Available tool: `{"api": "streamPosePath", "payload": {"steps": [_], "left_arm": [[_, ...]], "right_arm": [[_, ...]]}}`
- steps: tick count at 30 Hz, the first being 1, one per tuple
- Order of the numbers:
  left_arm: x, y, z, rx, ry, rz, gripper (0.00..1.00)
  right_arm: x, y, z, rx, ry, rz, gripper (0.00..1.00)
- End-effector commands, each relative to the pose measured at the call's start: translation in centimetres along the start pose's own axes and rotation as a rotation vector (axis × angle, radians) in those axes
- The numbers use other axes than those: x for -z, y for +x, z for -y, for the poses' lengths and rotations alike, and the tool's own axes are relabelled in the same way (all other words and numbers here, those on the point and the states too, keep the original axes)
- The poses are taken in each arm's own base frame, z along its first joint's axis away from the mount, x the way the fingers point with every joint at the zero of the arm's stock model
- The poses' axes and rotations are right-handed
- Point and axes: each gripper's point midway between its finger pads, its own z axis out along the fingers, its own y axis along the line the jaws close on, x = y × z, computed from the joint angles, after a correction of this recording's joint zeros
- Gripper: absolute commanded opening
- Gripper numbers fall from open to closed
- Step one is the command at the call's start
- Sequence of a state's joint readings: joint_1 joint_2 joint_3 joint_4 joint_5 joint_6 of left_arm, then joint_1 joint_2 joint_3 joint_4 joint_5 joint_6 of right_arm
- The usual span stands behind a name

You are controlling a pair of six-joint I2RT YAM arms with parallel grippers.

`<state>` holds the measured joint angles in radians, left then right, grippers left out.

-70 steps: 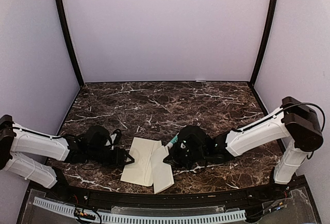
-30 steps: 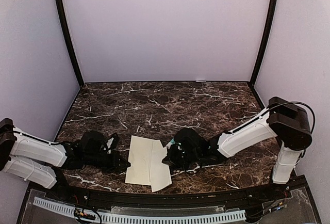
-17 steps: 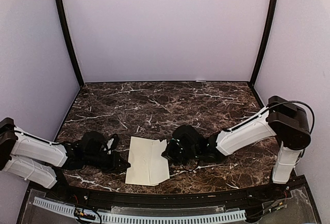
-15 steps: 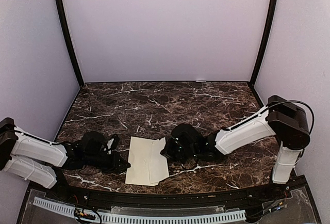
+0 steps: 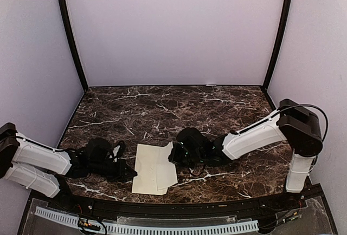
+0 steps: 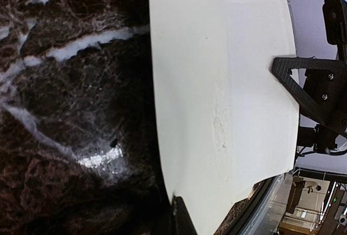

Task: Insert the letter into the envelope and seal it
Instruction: Place the letter in the envelope.

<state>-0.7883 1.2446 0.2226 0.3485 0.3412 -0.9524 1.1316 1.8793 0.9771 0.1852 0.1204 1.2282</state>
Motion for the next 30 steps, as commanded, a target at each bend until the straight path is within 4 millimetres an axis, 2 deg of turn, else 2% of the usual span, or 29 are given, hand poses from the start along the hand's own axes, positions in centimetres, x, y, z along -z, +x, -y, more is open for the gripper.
{"api": "streamPosePath", "payload": {"steps": [1, 13, 24, 30], "left_arm": [[-0.1, 0.6, -0.4, -0.010, -0.019, -0.039, 0.00], [-0.6, 0.4, 0.2, -0.014, -0.007, -0.054, 0.00], [-0.9, 0.5, 0.4, -0.012, 0.003, -0.068, 0.00], [-0.9, 0.4, 0.5, -0.013, 0.006, -0.065, 0.00]], "right_arm": [[-0.2, -1.7, -1.0, 0.049, -0.003, 0.058, 0.00], [-0.6, -1.0, -2.1, 0.064, -0.055, 0.052, 0.00], [-2.1, 1.4, -3.2, 0.022, -0.109, -0.015, 0.00], [-2.1, 1.6, -3.6, 0.031, -0.118, -0.025, 0.00]]}}
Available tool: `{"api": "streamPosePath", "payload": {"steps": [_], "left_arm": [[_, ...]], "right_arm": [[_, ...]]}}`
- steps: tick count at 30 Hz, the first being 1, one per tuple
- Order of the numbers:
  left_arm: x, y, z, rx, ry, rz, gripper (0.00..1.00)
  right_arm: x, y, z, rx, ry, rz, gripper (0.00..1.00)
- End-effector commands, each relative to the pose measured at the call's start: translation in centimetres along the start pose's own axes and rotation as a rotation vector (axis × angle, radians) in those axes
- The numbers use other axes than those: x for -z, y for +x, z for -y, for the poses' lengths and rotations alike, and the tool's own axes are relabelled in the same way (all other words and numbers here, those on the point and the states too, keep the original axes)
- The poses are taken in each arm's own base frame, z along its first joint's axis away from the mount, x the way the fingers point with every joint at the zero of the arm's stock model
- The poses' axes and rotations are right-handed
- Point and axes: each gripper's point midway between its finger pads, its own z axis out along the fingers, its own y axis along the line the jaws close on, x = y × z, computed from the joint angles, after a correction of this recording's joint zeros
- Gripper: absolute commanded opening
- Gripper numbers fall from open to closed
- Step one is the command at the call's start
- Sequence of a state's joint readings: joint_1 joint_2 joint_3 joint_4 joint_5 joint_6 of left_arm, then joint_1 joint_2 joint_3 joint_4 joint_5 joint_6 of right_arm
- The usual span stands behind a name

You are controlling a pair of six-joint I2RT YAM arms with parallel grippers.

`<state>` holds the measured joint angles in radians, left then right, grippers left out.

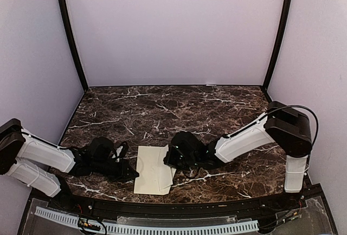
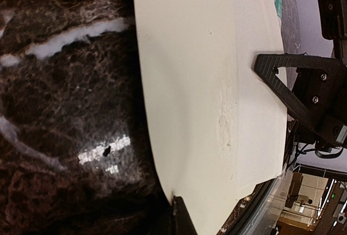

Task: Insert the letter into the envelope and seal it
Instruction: Place the letter in the envelope.

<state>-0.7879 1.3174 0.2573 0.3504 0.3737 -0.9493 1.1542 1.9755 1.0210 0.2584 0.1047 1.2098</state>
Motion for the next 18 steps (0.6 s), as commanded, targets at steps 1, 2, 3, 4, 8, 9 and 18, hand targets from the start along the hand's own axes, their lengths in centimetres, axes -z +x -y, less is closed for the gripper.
{"api": "streamPosePath", "payload": {"steps": [1, 2, 3, 4, 8, 9, 18], "left_arm": [[-0.1, 0.1, 0.5, -0.023, 0.014, -0.019, 0.00], [-0.1, 0.1, 0.5, -0.024, 0.012, -0.019, 0.00], [-0.1, 0.1, 0.4, -0.024, 0.011, -0.019, 0.00], [-0.1, 0.1, 0.4, -0.024, 0.008, -0.020, 0.00], [0.1, 0.1, 0.3, -0.024, 0.003, -0.013, 0.00], [0.2, 0.0, 0.4, -0.025, 0.005, -0.009, 0.00], [0.6, -0.1, 0.7, -0.038, 0.002, -0.010, 0.13]], "right_arm": [[0.0, 0.1, -3.0, 0.008, -0.089, -0.011, 0.00], [0.0, 0.2, -3.0, 0.016, -0.082, -0.016, 0.00], [0.1, 0.2, -2.9, 0.023, -0.070, -0.017, 0.00], [0.2, 0.0, -2.7, 0.027, -0.055, -0.011, 0.00], [1.5, -0.9, -2.2, 0.055, -0.003, 0.016, 0.14], [1.8, -1.2, -2.1, 0.064, 0.012, 0.023, 0.18], [4.9, -1.7, -2.1, 0.159, 0.109, 0.006, 0.47]]}}
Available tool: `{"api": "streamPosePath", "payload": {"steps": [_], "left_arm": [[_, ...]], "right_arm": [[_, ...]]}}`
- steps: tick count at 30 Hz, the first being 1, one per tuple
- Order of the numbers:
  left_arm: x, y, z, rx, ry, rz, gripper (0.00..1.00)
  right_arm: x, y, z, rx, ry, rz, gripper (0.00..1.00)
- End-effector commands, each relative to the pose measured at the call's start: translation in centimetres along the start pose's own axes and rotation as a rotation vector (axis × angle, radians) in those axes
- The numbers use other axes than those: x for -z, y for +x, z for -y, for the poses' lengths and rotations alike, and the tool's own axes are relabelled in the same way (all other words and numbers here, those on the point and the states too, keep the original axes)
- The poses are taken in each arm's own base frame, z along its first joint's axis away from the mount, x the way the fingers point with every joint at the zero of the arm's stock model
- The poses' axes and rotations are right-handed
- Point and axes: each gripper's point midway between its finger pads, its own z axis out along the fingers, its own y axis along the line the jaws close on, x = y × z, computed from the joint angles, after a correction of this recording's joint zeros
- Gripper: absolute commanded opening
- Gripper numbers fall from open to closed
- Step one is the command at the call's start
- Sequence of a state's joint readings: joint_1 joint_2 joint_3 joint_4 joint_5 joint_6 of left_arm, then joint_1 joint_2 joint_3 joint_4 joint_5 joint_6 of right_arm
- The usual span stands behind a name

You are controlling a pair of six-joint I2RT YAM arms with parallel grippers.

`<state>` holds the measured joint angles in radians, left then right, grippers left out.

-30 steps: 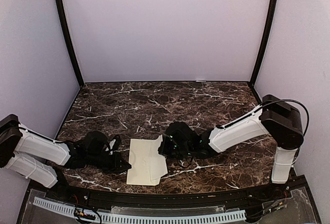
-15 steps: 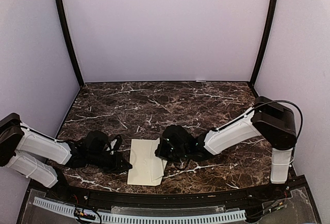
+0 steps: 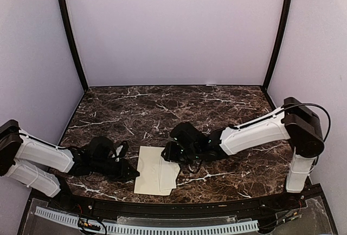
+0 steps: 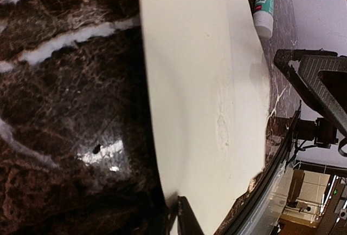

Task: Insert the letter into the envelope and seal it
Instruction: Place the letter in the envelope.

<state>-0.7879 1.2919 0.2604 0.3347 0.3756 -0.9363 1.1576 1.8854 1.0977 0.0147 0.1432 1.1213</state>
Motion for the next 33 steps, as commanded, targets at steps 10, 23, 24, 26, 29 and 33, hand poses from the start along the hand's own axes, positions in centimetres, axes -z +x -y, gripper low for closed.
{"api": "streamPosePath", "payload": {"steps": [10, 23, 24, 26, 29, 33], "left_arm": [[1.1, -0.9, 0.5, -0.048, -0.061, 0.015, 0.53], [0.1, -1.4, 0.7, -0.057, -0.066, 0.000, 0.38], [0.0, -1.5, 0.8, -0.060, -0.063, -0.002, 0.37], [-0.2, -1.5, 1.0, -0.063, -0.060, -0.009, 0.34], [-0.4, -1.6, 1.0, -0.066, -0.066, -0.015, 0.32], [-0.5, -1.5, 0.8, -0.064, -0.073, -0.020, 0.29]], "right_arm": [[4.2, 1.4, -0.7, 0.102, 0.054, -0.070, 0.47], [1.7, 2.5, 0.1, 0.140, 0.122, -0.125, 0.33], [1.6, 2.4, 0.3, 0.141, 0.134, -0.123, 0.33], [1.4, 2.5, 0.6, 0.140, 0.152, -0.125, 0.32], [1.3, 2.7, 1.2, 0.139, 0.173, -0.127, 0.32], [0.8, 3.1, 1.7, 0.140, 0.189, -0.143, 0.32]]}}
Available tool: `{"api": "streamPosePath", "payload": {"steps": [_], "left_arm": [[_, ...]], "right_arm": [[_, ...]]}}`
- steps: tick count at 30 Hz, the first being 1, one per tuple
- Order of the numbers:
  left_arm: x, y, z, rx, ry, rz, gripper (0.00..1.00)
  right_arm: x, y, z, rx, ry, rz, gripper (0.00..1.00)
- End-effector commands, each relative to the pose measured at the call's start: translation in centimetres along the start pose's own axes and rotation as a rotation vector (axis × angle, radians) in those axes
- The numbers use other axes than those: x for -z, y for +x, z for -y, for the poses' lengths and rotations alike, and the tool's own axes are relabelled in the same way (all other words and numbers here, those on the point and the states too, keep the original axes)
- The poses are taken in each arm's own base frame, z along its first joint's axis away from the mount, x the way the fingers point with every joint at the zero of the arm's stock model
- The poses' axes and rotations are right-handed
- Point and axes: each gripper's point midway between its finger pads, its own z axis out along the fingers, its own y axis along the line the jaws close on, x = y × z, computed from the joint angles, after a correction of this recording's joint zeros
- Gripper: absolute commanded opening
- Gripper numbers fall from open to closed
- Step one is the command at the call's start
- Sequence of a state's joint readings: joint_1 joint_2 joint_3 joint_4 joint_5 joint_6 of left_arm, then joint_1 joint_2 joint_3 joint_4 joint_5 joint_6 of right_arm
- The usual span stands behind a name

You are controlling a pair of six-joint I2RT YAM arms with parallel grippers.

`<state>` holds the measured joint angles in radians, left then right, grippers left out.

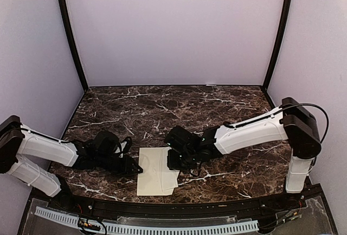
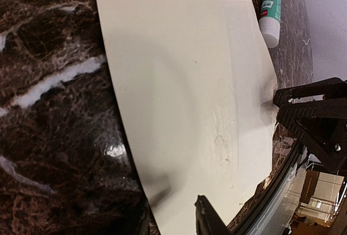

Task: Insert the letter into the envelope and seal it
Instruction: Place the letter in the envelope.

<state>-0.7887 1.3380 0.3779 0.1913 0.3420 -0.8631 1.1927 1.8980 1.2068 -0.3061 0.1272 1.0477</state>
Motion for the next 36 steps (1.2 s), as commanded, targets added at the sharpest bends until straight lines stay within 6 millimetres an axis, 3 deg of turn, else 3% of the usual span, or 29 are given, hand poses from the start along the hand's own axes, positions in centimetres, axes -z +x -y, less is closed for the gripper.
{"api": "streamPosePath", "payload": {"steps": [1, 9, 36], "left_arm": [[-0.1, -0.2, 0.2, -0.014, -0.001, -0.006, 0.28], [-0.1, 0.0, 0.0, -0.012, -0.005, -0.012, 0.22], [-0.4, 0.2, 0.3, -0.006, 0.018, -0.027, 0.16]], "right_arm": [[-0.6, 0.2, -0.1, 0.010, 0.021, -0.005, 0.31], [-1.3, 0.8, 0.1, 0.008, 0.023, -0.026, 0.29], [-2.1, 1.5, -3.2, 0.028, -0.089, -0.075, 0.21]]}}
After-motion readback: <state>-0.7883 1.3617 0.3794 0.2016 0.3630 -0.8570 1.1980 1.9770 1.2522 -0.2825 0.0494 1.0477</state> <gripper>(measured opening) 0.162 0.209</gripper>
